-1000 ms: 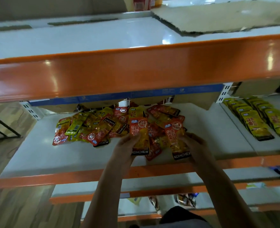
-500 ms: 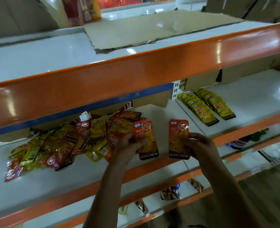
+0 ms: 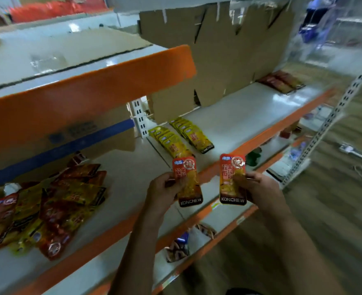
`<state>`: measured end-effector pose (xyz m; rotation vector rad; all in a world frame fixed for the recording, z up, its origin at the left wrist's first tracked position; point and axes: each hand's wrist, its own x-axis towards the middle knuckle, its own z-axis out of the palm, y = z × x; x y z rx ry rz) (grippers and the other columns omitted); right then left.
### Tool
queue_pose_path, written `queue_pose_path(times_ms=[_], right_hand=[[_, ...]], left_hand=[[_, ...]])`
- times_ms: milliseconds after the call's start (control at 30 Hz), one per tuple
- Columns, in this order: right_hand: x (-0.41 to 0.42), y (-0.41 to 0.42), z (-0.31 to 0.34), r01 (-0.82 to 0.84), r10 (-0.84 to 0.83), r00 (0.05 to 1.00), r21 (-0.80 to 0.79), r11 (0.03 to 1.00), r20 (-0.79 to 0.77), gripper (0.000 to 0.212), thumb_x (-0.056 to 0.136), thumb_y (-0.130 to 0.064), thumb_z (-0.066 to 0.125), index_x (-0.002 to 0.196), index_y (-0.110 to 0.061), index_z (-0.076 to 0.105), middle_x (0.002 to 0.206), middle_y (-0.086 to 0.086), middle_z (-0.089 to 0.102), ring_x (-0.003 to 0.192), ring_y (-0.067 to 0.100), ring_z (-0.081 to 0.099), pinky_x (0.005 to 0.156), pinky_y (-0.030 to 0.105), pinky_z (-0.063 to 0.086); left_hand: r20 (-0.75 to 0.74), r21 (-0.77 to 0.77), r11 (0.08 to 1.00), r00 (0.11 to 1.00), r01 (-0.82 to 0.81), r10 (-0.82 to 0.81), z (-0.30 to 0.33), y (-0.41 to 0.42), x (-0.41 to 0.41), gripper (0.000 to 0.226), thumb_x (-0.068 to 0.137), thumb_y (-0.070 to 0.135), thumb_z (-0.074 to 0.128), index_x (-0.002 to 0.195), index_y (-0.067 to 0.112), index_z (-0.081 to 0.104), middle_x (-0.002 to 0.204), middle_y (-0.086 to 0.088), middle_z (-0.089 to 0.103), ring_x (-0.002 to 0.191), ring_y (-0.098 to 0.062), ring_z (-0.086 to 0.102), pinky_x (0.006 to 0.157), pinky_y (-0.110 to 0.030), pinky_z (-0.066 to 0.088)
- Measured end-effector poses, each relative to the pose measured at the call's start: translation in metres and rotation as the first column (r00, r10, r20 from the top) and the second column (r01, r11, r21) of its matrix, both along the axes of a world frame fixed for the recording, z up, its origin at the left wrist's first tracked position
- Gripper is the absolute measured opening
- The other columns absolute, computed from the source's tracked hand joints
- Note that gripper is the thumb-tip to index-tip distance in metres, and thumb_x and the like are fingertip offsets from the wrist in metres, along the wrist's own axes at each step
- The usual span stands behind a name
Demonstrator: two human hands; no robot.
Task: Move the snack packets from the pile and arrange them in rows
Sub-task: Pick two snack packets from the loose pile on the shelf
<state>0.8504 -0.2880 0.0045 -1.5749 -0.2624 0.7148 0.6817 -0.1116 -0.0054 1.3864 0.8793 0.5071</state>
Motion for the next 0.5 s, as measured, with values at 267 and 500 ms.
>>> queue_pose_path(times_ms=[267, 500], right_hand=[[0.079, -0.074, -0.007, 0.177, -0.177, 0.984, -0.032, 0.984, 0.003, 0.010, 0.086, -0.008, 0.072, 0.095, -0.012, 0.069, 0.089, 0.007, 0.077, 0.084, 0.025, 0.074, 0.088, 0.041, 0.056], [0.138, -0.120, -0.003, 0.311, -0.311, 0.950, -0.010, 0.951, -0.025, 0.016, 0.088, -0.013, 0.072, 0.102, -0.014, 0.067, 0.092, 0.002, 0.077, 0.080, 0.014, 0.075, 0.067, 0.026, 0.052]], left_hand=[[0.042, -0.028, 0.992, 0.992, 0.123, -0.121, -0.008, -0.060, 0.108, 0.007, 0.088, 0.010, 0.071, 0.094, 0.013, 0.073, 0.087, -0.005, 0.075, 0.076, -0.013, 0.071, 0.064, -0.029, 0.059], [0.056, -0.043, 0.975, 0.975, 0.218, -0.215, 0.000, -0.092, 0.197, 0.006, 0.089, 0.008, 0.071, 0.087, 0.012, 0.074, 0.083, -0.005, 0.077, 0.074, -0.020, 0.075, 0.063, -0.028, 0.060]])
